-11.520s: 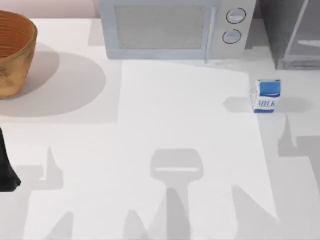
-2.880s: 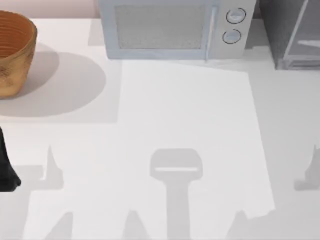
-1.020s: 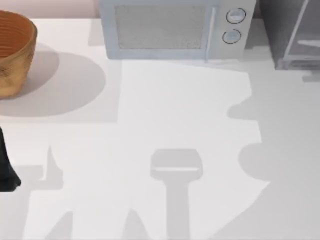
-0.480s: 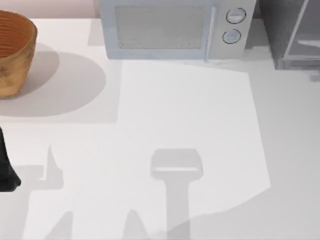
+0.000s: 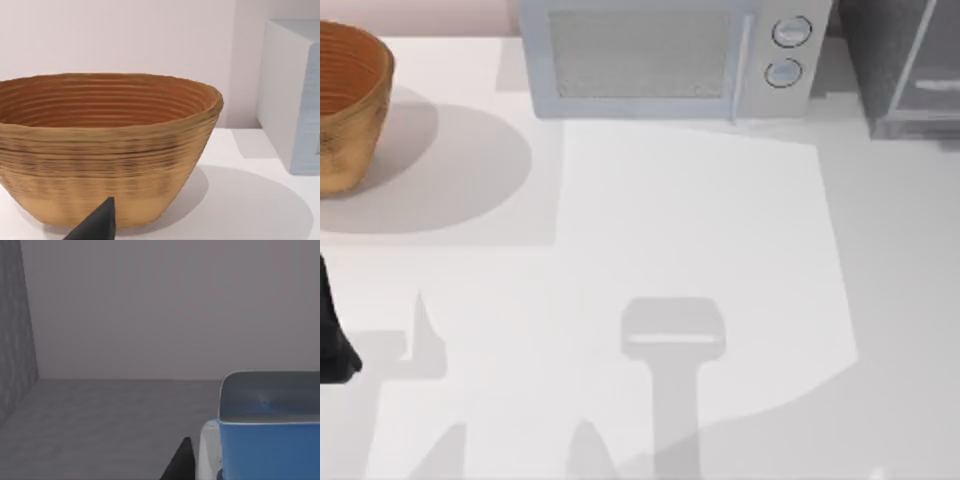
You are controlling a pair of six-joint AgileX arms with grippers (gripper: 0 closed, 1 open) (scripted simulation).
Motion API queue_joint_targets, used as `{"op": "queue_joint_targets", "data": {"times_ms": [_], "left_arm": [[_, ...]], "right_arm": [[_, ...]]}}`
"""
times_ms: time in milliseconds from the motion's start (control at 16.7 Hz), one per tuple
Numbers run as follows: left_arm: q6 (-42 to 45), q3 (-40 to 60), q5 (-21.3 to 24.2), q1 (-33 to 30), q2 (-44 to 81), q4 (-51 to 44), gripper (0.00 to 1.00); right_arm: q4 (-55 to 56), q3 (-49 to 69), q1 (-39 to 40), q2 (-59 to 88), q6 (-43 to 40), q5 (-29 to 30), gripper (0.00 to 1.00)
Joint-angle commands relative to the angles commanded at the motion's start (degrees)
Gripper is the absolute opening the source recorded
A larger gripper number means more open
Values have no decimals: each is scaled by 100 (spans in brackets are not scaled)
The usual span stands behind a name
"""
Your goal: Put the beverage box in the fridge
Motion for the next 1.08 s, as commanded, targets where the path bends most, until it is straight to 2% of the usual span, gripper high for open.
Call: {"op": "queue_joint_targets", "data": {"times_ms": [1080], "left_arm": [[0,0,0,0,0,0,100]], "right_arm": [[-1478,2478,227,1064,-3,228,0]]}}
